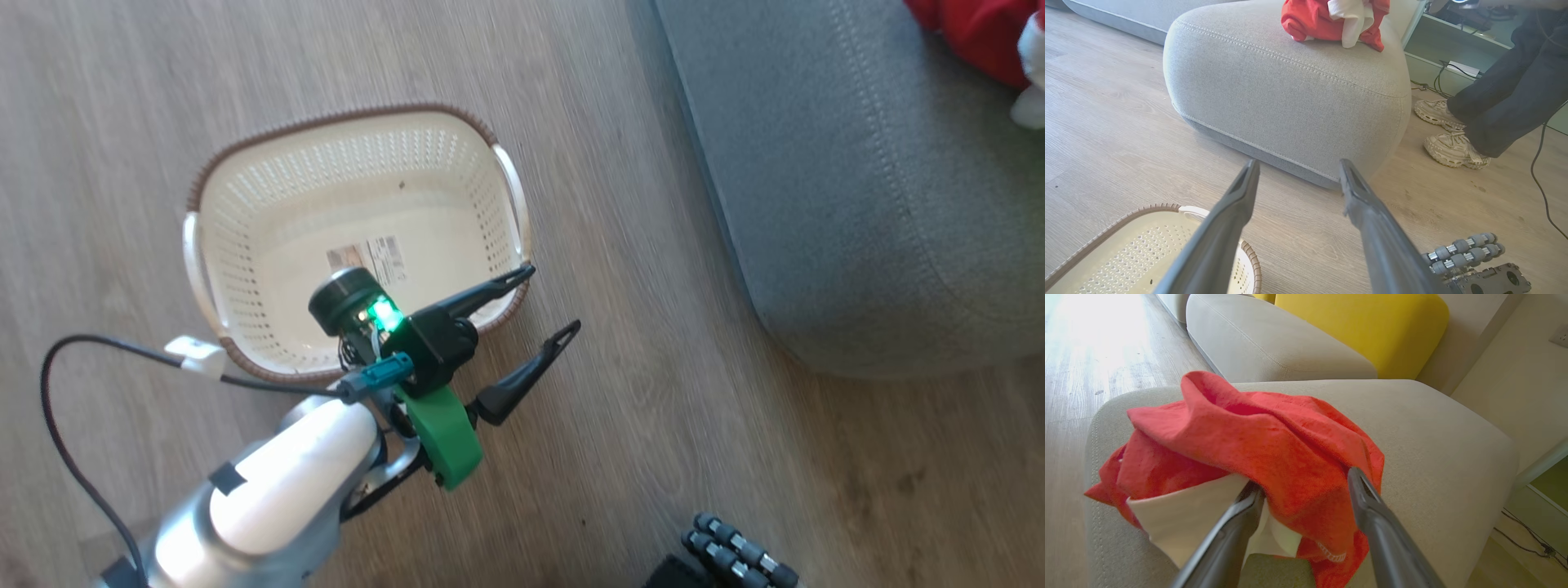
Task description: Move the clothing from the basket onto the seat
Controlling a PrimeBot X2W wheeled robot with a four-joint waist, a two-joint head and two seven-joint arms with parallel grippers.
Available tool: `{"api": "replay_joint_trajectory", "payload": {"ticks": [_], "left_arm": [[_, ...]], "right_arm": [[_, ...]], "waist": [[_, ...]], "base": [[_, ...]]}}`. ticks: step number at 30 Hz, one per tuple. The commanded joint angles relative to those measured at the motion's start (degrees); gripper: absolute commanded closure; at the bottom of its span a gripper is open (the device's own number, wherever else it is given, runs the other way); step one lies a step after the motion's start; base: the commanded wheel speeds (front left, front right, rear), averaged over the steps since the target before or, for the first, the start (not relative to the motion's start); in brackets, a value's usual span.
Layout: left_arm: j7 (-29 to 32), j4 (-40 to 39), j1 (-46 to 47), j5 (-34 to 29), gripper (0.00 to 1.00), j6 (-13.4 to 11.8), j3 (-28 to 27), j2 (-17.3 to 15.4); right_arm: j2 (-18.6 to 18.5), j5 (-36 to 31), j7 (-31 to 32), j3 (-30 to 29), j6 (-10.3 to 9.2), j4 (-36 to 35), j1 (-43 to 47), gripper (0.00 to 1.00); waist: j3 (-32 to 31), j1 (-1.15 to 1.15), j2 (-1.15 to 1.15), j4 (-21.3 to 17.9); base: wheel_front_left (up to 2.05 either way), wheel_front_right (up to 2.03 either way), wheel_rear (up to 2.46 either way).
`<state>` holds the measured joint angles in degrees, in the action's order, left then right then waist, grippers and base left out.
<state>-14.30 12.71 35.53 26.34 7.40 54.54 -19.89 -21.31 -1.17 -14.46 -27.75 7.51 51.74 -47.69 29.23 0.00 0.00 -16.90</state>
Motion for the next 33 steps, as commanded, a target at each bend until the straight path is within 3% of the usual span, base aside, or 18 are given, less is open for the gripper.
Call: {"api": "replay_joint_trajectory", "payload": {"ticks": [1,7,15,23,33], "left_arm": [[-0.70,-1.01,-0.94,0.38,0.00,0.09,-2.28,0.42],[-0.70,-0.34,-1.97,0.30,0.00,0.09,-3.08,2.25],[-0.70,1.07,-4.34,0.34,0.00,0.09,-6.68,5.75],[-0.70,3.22,-8.38,-0.52,0.00,0.09,-15.52,7.44],[-0.70,5.80,-14.20,-2.77,0.00,0.09,-27.83,9.01]], "right_arm": [[-1.21,3.15,-0.52,3.74,-0.02,-4.43,4.21,0.00],[-0.31,8.76,-0.53,10.69,-0.02,-11.31,11.12,0.00],[6.51,7.72,-0.53,14.82,-0.02,-22.20,18.04,0.00],[12.69,5.18,-0.53,18.95,-0.02,-28.10,22.16,0.00],[15.62,7.12,-0.53,26.02,-0.02,-28.68,25.31,0.00]], "waist": [[-2.49,0.00,0.00,0.88],[-5.81,0.00,0.00,3.12],[-10.97,0.00,0.00,10.37],[-14.70,0.00,0.00,17.30],[-18.44,0.00,0.00,21.06]], "base": [[0.00,0.00,0.00],[0.00,0.00,0.00],[0.00,0.00,0.00],[0.00,0.00,0.00],[0.00,0.00,0.00]]}}
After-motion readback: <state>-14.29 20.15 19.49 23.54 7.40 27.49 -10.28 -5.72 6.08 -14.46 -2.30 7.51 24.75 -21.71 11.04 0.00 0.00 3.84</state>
